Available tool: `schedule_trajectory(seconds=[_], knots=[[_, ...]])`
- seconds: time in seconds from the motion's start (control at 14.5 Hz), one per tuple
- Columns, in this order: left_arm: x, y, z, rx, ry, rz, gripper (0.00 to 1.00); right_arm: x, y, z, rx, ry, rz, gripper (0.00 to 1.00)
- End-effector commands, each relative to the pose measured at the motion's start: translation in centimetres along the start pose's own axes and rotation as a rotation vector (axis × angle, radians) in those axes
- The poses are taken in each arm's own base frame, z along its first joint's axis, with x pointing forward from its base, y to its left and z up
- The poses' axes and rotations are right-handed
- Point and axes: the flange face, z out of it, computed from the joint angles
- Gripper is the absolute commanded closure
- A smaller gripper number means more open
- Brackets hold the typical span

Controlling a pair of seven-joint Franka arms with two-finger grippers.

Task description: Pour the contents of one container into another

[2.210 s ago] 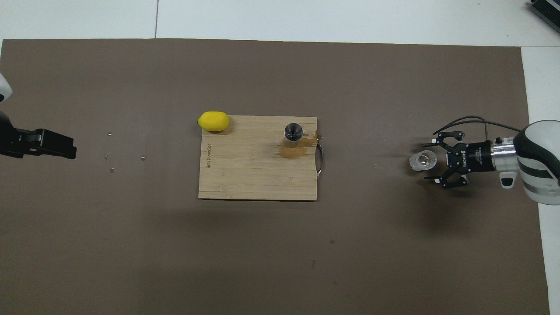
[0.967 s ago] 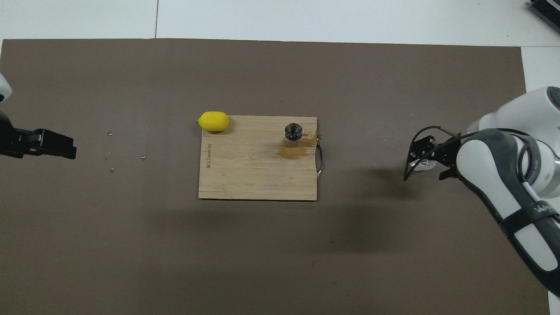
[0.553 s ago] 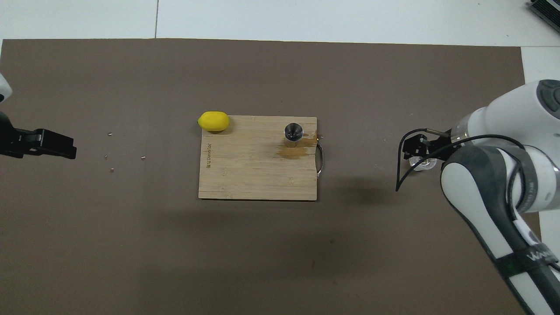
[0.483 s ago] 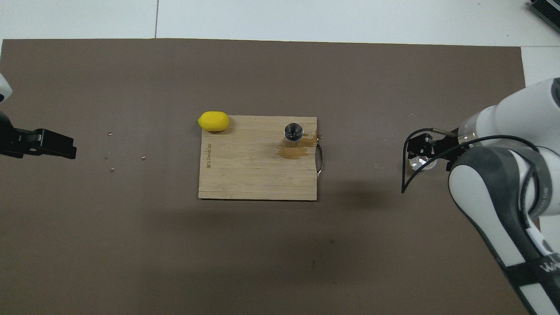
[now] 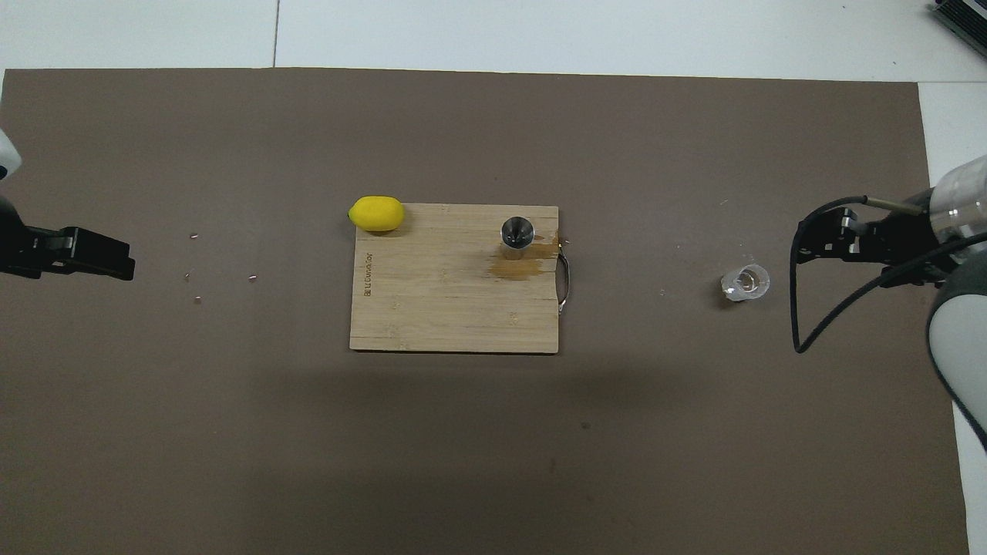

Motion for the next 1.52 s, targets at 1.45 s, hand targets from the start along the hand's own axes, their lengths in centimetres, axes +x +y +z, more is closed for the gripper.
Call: schedule_trajectory(seconds=[1.45], knots=[[-0.8, -0.3, -0.1, 0.018, 0.006, -0.003, 0.0, -0.5, 0.2, -0.9, -0.012, -0.028, -0.158, 0.0]])
